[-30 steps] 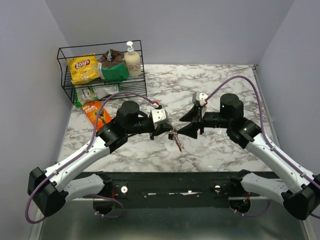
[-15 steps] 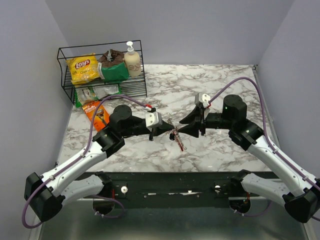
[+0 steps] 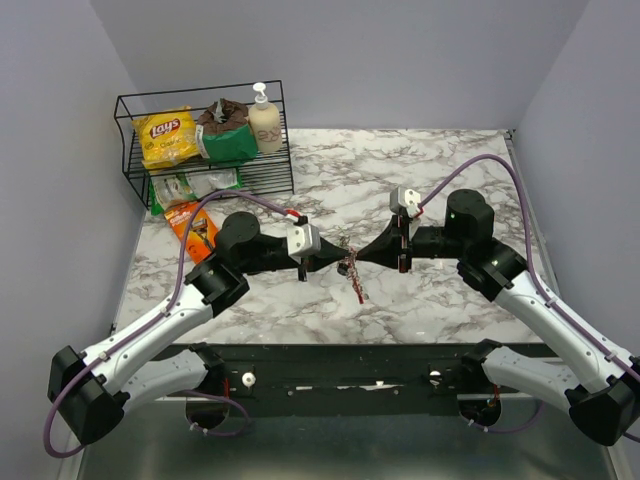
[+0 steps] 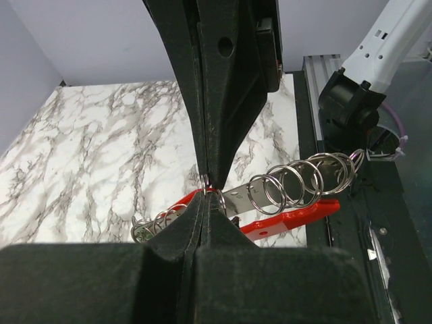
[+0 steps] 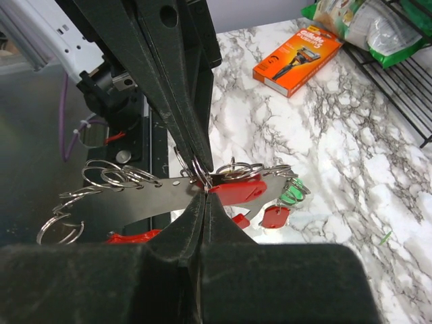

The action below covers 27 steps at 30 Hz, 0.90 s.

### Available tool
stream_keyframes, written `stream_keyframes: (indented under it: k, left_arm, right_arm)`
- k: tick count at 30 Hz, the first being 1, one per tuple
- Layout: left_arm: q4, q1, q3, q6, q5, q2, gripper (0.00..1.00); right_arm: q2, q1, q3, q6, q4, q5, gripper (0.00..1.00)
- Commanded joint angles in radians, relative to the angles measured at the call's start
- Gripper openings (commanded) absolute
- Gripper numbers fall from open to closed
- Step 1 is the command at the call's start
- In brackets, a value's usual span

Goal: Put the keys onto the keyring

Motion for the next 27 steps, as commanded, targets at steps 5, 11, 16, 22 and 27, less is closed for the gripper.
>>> stream_keyframes:
  k: [5,11,16,22,27]
  left_arm:
    - [0.200,0.000,-0.049,-0.082,0.028,-0.027,0.00]
    - [0.321,0.002,-0.078,-0.159,0.043,-0.021,0.00]
    - [0.373,0.002,-0.083,-0.180,0.048,-0.021,0.00]
    - [0.398,0.000,-0.083,-0.197,0.047,-0.020,0.00]
    - [0.373,0.000,-0.088,-0.180,0.042,-0.013,0.00]
  right_arm:
    - [0.004,0.005,-0.024,-0.015,0.023,-0.065,0.01]
    - [0.010,0.005,-0.033,-0.016,0.023,-0.082,0.01]
    - [0.010,0.005,-0.047,-0.016,0.023,-0.083,0.01]
    - [0.009,0.005,-0.053,-0.013,0.023,-0.074,0.07]
    - [-0.011,0.005,-0.048,-0.005,0.023,-0.033,0.36]
